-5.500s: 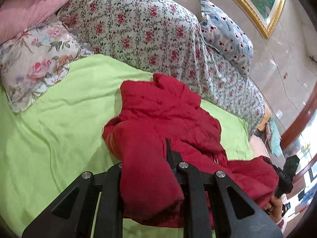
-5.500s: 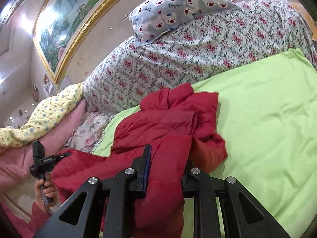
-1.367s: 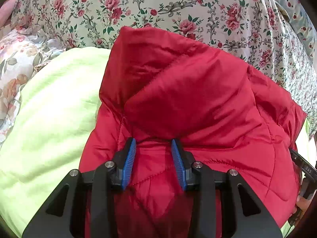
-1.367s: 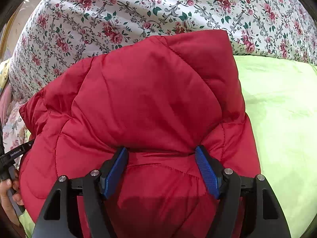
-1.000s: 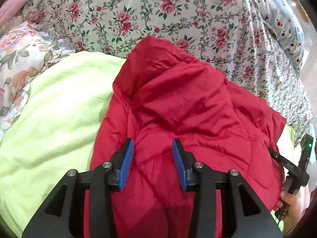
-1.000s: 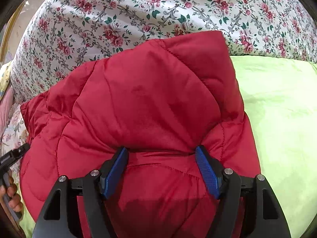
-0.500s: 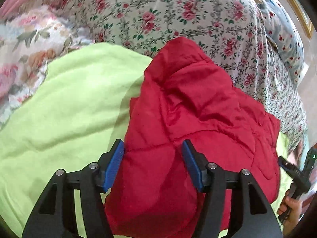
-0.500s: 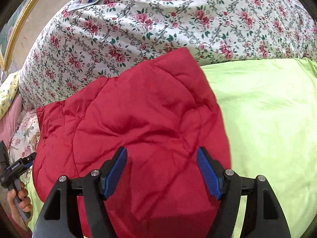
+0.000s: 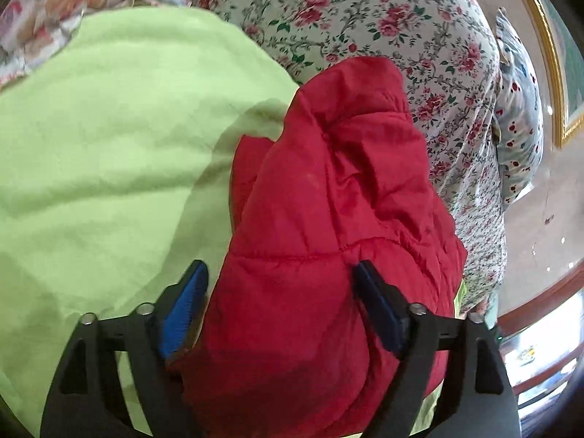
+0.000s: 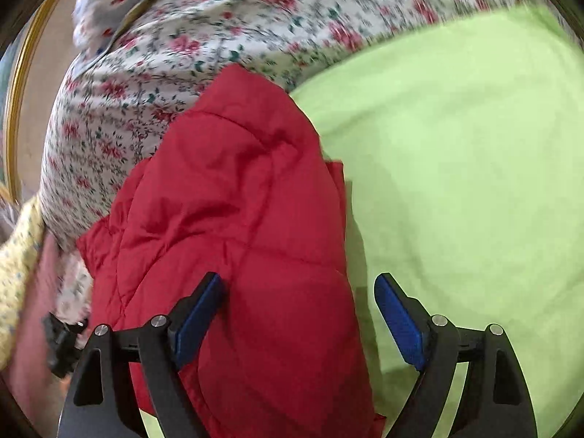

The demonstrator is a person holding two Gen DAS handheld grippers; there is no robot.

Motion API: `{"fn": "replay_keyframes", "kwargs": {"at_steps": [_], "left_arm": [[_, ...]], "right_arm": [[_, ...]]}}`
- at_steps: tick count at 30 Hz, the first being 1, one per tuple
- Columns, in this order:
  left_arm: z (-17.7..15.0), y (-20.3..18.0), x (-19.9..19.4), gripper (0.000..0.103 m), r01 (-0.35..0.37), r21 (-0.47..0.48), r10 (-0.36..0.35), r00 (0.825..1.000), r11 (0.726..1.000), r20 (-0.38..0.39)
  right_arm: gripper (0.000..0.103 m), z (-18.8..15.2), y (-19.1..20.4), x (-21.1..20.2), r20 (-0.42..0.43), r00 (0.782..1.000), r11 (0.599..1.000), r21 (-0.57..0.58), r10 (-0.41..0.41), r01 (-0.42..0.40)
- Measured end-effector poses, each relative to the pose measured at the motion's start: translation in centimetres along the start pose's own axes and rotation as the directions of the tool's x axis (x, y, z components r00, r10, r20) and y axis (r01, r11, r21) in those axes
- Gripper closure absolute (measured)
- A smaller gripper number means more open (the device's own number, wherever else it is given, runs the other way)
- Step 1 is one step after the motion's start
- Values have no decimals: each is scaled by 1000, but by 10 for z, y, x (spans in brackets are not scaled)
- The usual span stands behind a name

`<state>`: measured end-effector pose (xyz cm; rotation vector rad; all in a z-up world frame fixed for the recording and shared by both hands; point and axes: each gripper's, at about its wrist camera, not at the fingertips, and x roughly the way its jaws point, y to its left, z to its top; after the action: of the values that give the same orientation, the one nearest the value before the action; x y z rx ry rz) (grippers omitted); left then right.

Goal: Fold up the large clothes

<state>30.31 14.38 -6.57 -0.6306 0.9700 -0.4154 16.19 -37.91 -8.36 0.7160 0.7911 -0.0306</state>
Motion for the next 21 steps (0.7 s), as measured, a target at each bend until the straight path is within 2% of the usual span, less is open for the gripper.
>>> {"fn": "replay_keyframes", "kwargs": {"at_steps": [4, 8, 12, 15, 17, 20, 21], "left_arm": [[-1, 0, 11, 14, 64, -29, -65, 996, 998, -55], [-4, -9, 21, 4, 55, -2, -55, 996, 999, -76], [-6, -18, 27, 4, 26, 36, -23, 996, 999, -84], [-8, -28, 23, 19, 17, 94, -11, 998, 995, -69], [-9, -35, 20, 33, 15, 125, -7, 998, 992, -63], [-10, -40, 14, 44, 12, 154, -4, 999, 988, -54], [-11, -42, 11, 46, 13, 158, -5, 999, 987, -51]], "right_arm": [[11, -2, -7, 15, -41, 997, 996, 58, 64, -62], [7, -4, -5, 26, -64, 992, 992, 76, 108, -103], [9, -8, 6, 36, -91, 987, 990, 64, 132, -126], [19, -9, 15, 39, -95, 989, 993, 40, 112, -109], [33, -10, 18, 36, -95, 990, 995, 20, 103, -101], [50, -11, 25, 30, -95, 991, 996, -11, 92, -94], [52, -12, 27, 27, -90, 992, 995, -21, 91, -93]]}}
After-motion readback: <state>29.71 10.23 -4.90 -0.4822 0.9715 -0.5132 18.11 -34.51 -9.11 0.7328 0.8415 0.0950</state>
